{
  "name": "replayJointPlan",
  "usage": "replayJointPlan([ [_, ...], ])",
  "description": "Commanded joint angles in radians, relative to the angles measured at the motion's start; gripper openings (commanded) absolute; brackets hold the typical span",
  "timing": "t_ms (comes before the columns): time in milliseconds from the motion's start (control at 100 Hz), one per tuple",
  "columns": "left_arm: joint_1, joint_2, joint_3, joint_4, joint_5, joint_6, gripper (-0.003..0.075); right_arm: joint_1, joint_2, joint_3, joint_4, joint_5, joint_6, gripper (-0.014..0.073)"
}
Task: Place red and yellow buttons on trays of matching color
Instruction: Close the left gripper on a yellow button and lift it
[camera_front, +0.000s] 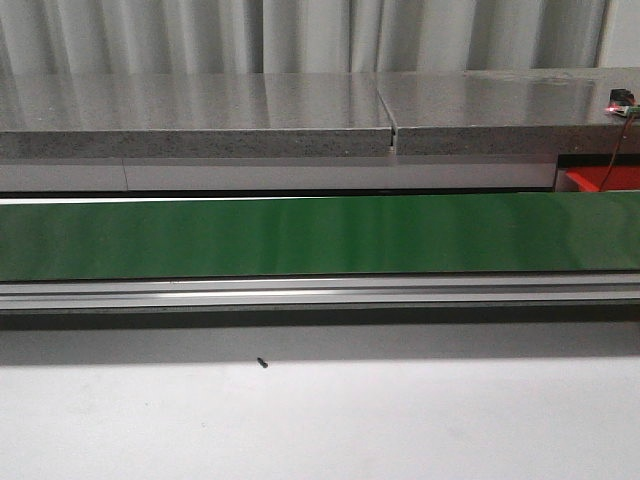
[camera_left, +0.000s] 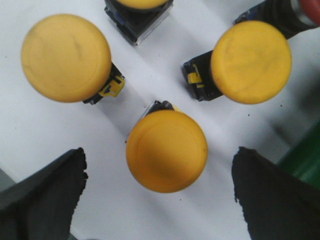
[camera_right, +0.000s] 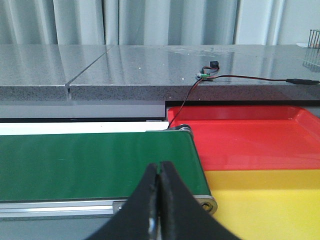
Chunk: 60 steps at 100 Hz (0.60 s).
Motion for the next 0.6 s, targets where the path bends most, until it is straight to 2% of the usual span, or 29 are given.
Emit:
replayJointPlan([
  [0, 0.002, -0.03, -0.033, -0.009, -0.046, -0.008, 0.0517, -0.004, -0.019, -0.016, -0.004, -0.073, -0.002, -0.0067],
  [120, 0.002, -0.03, -0.033, -0.009, -0.046, -0.008, 0.0366, -0.004, -0.019, -0.016, -0.004, -0.073, -0.002, -0.0067],
  [260, 0.002, -0.03, -0.033, -0.009, -0.046, -0.008, 0.025, -0.004, -0.019, -0.016, -0.004, -0.073, -0.002, -0.0067],
  [350, 0.002, -0.03, -0.033, -0.009, -0.046, -0.008, 0.0228, -0.004, -0.019, -0.016, -0.004, -0.073, -0.002, -0.0067],
  [590, 0.002, -0.077, -0.033, -0.005, -0.019, -0.008, 0.0229, -0.004, -0.019, -0.016, -0.004, -0.073, -0.002, -0.0067],
])
